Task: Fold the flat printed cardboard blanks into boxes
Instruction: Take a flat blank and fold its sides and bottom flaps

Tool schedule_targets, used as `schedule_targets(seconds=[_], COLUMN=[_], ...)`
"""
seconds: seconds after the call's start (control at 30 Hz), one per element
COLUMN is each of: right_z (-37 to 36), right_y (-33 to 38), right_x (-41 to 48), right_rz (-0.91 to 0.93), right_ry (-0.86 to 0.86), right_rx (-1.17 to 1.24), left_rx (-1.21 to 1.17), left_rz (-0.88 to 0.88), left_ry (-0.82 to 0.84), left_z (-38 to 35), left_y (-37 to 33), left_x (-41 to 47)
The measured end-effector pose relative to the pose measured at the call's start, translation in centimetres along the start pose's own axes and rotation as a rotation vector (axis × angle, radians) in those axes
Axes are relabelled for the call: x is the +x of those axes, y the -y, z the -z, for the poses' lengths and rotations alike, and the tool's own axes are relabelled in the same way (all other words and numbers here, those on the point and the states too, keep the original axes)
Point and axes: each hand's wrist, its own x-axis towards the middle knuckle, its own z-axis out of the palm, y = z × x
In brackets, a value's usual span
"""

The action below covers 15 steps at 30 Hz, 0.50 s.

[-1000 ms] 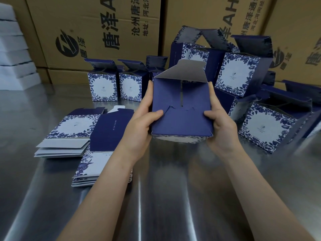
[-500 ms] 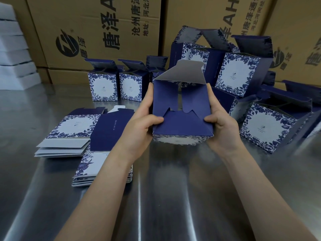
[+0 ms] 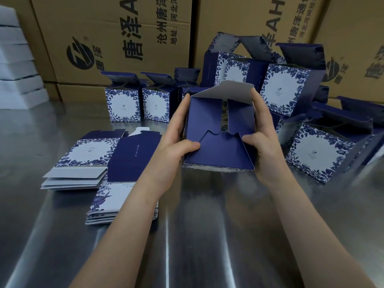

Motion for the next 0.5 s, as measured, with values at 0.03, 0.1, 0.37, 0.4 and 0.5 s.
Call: schedule_targets(seconds=[0.03,0.1,0.37,0.4,0.5], right_z=[0.04,0.07,0.08,-0.03,-0.34], right_y=[0.0,0.04,0.0,-0.04,-0.18], right_x=[-0.02,0.01,0.09,0.09,0.06], right_rz=[0.012,0.031,0.049,0.045,0.036], right_ry=[-0.014,-0.032,-0.051,-0.057,-0.1], right_rx=[0.008,0.026,0.054,0.052,0.029], left_rx=[0.011,0.031,0.047,0.046,0.054], left_rz=[-0.008,-0.017,-0.065,-0.075,-0.099], left_ry=[0.003,0.01,-0.017,-0.041,-0.109], left_z=[-0.05,-0.1,-0.19,-0.29,-0.64], left_y=[0.03,0.08,0.2,0.23,0.31], left_x=[-0.04,-0.09,-0.18,-0.14,-0.09])
